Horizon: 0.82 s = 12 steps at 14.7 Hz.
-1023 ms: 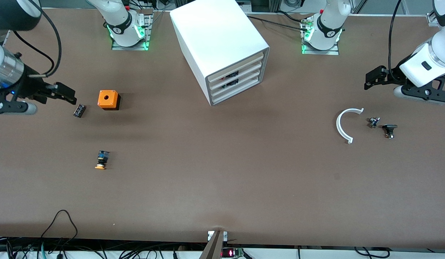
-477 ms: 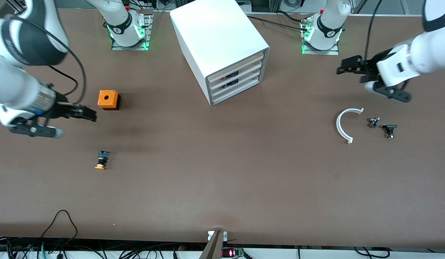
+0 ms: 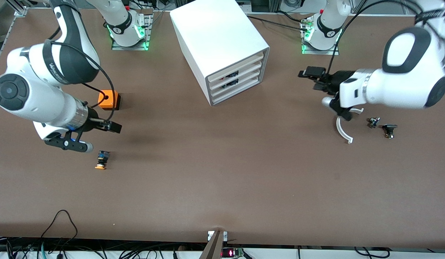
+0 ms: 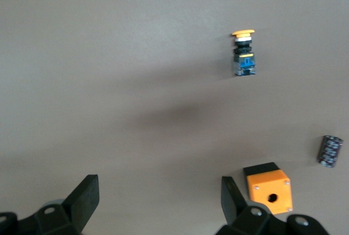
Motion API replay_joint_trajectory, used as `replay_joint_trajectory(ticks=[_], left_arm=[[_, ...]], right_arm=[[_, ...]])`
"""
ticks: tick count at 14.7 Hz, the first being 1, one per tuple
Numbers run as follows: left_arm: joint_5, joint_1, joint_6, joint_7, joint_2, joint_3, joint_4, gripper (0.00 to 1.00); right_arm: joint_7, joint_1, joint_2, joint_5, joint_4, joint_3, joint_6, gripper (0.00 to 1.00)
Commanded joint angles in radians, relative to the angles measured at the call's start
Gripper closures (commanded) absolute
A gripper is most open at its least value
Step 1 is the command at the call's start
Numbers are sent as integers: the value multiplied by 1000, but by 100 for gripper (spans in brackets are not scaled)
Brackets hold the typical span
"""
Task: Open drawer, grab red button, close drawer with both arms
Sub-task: 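Reach the left gripper to the cabinet drawer handle and grip it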
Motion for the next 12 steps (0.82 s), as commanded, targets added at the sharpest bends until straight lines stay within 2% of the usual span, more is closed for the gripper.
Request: replay_joint_trajectory(ticks=[1,6,7,10,12], left_arm=[[-117,0,-6,136,65,2,-25,1],[-335,-3,152,423,70,-34,-282,1],[-348,-7,183,474,71,-47,-312,1],[-354,-9,336,530,73,-144,-404,1],[-401,-7,439,577,71,-217,-465,6]], right_arm=[[59,39,70,5,91,-4,-29,1],[181,89,148,2,173,-6,-44,1],[197,94,154,2,183,-6,-45,1],[286,120,190,3,220,-6,-45,1],[371,144,214,11,263,-4,-45,1]])
